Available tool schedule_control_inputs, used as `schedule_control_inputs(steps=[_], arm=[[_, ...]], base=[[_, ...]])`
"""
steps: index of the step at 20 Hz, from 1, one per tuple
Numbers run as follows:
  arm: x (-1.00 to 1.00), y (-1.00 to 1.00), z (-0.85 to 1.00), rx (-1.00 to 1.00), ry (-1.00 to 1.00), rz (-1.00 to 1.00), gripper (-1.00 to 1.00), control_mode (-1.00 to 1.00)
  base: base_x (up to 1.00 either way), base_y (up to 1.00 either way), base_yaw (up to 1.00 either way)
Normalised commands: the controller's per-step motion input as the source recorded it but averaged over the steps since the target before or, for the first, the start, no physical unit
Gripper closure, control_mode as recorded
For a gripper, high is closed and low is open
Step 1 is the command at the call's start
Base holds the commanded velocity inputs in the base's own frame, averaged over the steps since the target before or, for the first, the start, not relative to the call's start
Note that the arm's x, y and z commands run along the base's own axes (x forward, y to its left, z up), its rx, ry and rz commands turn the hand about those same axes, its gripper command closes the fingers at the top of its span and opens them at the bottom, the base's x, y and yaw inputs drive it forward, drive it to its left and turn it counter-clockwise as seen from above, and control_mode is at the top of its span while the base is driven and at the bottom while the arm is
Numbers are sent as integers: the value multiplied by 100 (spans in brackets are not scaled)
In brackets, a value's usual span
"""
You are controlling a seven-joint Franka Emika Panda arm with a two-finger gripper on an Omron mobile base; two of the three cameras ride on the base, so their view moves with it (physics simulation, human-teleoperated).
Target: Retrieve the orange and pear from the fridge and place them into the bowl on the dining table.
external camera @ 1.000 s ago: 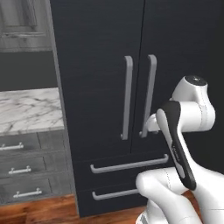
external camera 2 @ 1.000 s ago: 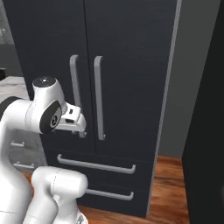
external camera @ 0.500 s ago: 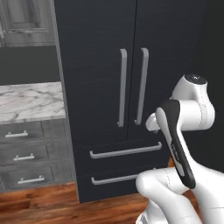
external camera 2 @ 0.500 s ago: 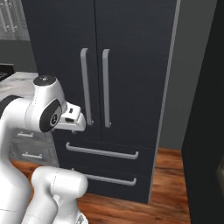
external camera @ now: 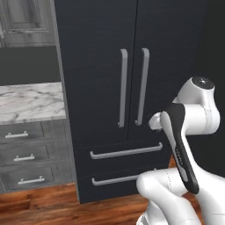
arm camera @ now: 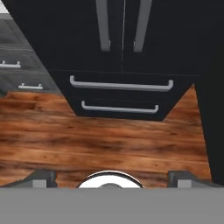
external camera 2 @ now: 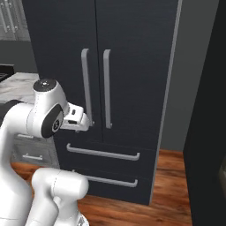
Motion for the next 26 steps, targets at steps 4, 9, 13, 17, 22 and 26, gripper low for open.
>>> schedule_control_inputs(steps=[4, 9, 13, 17, 22, 26], arm=[[17, -10, 50, -10, -31, 0, -100, -100], [34, -13, 62, -12, -29, 0, -100, -100], [33, -42, 61, -6, -19, 0, -100, -100], [55, -39, 36, 0, -8, 0, -100, -100], [40, -2, 1, 10, -1, -6, -100, -100], [36, 0, 0, 25, 0, -10, -100, -100]], base=[[0, 0, 0], [0, 0, 0], [0, 0, 0], [0, 0, 0], [0, 0, 0], [0, 0, 0]])
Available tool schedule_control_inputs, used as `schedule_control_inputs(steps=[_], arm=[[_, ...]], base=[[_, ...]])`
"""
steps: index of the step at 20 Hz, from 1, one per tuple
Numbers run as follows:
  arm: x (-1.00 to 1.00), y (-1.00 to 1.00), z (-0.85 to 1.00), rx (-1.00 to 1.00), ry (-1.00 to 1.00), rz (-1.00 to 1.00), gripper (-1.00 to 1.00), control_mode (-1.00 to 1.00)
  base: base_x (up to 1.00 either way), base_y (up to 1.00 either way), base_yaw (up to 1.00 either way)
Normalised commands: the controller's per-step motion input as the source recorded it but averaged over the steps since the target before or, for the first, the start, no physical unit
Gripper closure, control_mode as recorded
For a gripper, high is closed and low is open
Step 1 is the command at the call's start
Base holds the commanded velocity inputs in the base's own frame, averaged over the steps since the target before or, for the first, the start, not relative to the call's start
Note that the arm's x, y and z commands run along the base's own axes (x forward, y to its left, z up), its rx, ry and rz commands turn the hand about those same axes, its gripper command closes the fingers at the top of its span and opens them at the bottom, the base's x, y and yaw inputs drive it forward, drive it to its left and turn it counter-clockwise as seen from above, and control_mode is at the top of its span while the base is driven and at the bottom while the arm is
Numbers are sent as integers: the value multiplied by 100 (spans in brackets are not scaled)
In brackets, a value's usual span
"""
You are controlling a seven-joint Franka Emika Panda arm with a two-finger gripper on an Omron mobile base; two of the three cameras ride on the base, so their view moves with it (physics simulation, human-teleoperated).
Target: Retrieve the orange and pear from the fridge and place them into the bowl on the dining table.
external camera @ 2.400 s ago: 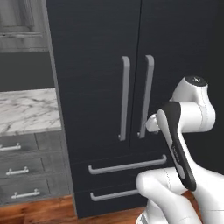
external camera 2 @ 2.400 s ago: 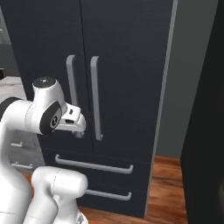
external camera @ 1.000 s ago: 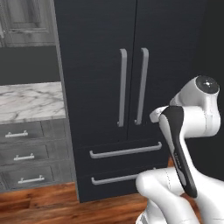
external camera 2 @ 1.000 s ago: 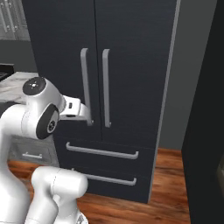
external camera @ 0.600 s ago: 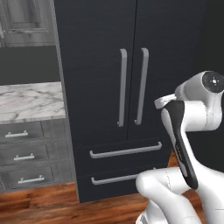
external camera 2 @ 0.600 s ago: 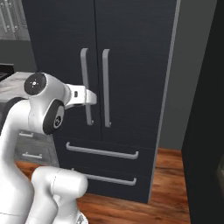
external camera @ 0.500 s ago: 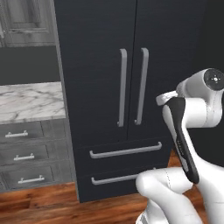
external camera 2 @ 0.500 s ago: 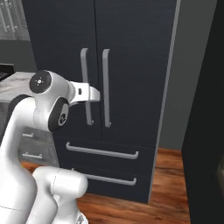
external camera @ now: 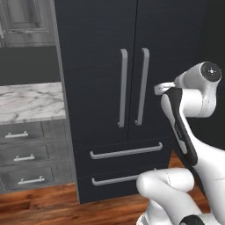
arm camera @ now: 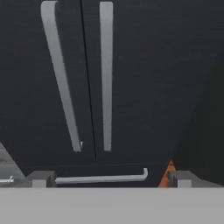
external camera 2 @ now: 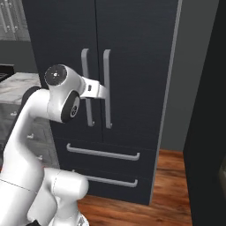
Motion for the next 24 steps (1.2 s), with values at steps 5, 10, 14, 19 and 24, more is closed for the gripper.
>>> schedule_control_inputs(steps=[5, 10, 14, 19, 24], arm=[[45, 2, 0, 22, 0, -4, -100, -100], [75, 12, -6, 2, 0, 0, -100, -100], [87, 11, -19, 0, -3, 0, -100, -100], [83, 0, -20, 0, -9, 0, -100, -100], [70, -9, -7, 0, -5, 0, -100, -100]], base=[[0, 0, 0], [0, 0, 0], [0, 0, 0], [0, 0, 0], [0, 0, 0]])
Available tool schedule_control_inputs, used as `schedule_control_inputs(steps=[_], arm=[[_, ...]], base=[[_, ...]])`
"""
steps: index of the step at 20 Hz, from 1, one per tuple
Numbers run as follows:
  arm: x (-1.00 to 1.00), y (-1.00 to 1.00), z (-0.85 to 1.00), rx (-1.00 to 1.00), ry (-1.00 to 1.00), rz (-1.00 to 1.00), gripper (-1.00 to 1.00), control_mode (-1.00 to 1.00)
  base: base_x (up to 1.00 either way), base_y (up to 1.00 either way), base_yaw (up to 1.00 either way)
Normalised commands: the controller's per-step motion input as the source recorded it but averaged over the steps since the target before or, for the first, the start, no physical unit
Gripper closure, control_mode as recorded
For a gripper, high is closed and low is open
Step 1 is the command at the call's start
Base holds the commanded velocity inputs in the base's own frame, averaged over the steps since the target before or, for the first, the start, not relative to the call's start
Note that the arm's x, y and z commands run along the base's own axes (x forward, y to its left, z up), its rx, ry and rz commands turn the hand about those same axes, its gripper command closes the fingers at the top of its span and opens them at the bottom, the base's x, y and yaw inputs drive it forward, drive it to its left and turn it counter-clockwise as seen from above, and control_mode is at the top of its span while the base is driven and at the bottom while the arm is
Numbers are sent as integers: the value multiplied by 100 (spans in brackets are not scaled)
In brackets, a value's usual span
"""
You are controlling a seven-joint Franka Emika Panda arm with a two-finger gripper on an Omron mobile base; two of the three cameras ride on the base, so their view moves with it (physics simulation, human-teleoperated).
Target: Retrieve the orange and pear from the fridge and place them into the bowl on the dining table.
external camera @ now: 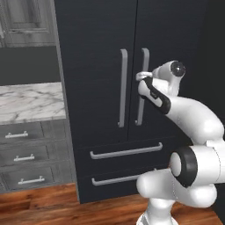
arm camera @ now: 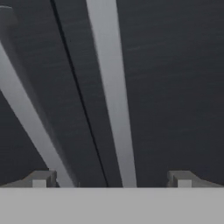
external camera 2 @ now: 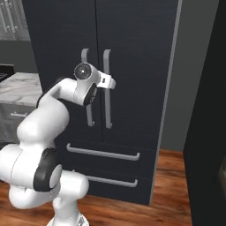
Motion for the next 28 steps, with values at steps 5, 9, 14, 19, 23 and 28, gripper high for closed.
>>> schedule_control_inputs(steps=[5, 9, 14, 19, 23, 28], arm=[[67, -18, 0, 0, 0, 0, -100, -100], [75, -7, 0, 0, 0, 0, -100, -100], [78, 0, -13, 0, -3, 0, -100, -100], [68, -9, -18, 0, -2, 0, -100, -100], [74, -19, -16, 2, 0, 5, -100, -100], [31, -5, 0, 0, 0, 2, 100, -100]], base=[[0, 0, 0], [0, 0, 0], [0, 0, 0], [0, 0, 0], [0, 0, 0], [0, 0, 0]])
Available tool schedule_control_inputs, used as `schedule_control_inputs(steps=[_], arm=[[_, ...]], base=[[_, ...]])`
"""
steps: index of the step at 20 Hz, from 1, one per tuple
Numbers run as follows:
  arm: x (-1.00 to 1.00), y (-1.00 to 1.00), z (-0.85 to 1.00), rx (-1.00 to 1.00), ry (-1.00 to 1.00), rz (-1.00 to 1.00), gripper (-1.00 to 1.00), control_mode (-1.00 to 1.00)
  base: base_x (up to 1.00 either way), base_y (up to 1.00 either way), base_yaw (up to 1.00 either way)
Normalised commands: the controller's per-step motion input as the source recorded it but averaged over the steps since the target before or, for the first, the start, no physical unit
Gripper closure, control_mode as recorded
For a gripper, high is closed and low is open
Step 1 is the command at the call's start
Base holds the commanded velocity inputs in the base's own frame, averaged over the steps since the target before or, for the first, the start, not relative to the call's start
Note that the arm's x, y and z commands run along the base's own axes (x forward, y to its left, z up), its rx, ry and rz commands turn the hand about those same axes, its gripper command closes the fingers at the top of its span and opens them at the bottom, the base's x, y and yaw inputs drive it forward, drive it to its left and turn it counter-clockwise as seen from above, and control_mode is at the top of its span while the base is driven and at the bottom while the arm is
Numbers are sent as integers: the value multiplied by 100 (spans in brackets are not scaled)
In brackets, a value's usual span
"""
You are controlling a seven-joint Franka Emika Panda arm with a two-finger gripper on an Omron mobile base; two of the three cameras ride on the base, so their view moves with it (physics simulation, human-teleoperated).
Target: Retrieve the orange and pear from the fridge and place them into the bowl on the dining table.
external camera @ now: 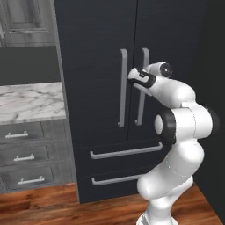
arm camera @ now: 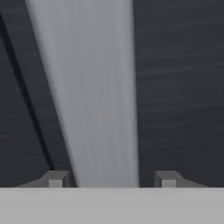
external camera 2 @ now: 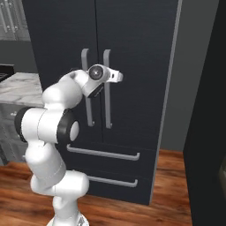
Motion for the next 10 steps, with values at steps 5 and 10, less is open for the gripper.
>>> schedule_control_inputs(steps=[5, 10], arm=[[-90, -44, 29, 0, 0, 2, 100, -100], [-100, -62, 40, 0, 0, 0, 100, -100]], base=[[0, 0, 0], [0, 0, 0]])
